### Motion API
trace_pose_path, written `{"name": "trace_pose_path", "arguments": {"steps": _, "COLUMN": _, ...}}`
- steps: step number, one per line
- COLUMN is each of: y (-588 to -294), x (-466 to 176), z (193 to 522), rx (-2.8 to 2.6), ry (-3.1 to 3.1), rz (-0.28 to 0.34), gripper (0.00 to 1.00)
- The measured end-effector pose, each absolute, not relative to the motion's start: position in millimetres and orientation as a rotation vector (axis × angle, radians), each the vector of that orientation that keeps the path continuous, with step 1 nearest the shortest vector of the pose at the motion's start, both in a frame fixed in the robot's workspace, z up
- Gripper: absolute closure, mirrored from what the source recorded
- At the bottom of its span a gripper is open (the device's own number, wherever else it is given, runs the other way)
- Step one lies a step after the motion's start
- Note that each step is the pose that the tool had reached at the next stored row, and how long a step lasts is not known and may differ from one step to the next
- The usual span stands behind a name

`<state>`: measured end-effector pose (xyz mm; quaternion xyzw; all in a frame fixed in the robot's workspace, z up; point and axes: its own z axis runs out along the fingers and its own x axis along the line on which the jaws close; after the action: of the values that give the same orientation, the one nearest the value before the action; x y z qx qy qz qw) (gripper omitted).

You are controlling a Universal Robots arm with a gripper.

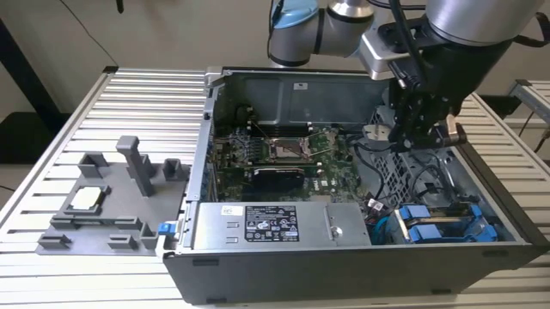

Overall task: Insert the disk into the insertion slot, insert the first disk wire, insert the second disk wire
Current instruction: 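Insert the first disk wire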

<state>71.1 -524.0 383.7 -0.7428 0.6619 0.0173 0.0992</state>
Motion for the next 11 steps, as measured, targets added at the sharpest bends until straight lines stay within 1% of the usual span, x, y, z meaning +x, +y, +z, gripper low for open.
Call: {"name": "trace_pose_path", "arguments": {"steps": 11, "y": -524.0, "x": 69.2, "z": 382.6, "rx": -2.201, "ry": 1.956, "rz": 0.049, "gripper": 0.74}}
